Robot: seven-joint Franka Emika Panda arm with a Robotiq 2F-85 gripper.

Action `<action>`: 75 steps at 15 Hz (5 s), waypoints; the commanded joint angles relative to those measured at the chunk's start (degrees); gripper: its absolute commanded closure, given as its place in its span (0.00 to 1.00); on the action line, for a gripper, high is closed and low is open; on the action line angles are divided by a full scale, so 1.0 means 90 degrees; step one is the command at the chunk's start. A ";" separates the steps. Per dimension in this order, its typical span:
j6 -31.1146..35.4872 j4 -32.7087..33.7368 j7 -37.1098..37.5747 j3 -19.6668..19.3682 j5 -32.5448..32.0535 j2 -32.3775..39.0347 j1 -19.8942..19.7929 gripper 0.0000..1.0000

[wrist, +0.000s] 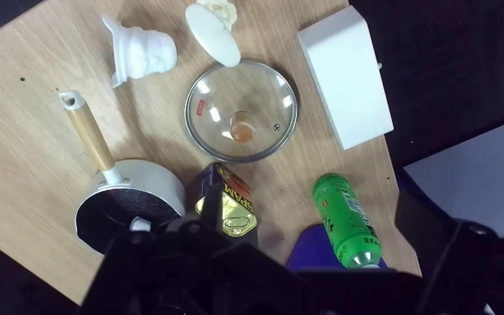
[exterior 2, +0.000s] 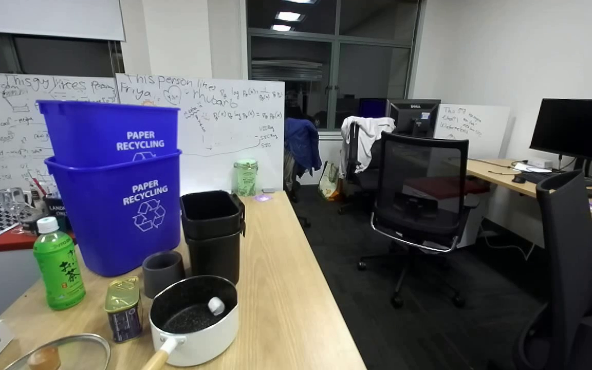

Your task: Move the can to the right

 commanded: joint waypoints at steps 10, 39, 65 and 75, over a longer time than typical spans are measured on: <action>0.0852 -0.0244 -0.0841 -0.0206 -0.0096 0.0154 0.0170 0.00; 0.6091 -0.0564 -0.4975 -0.1732 -0.0810 0.3045 0.1964 0.00; 0.7522 -0.0492 -0.5310 -0.2535 -0.3798 0.4174 0.1765 0.00; 0.7451 0.0202 -0.6249 -0.2412 -0.2856 0.4680 0.1391 0.00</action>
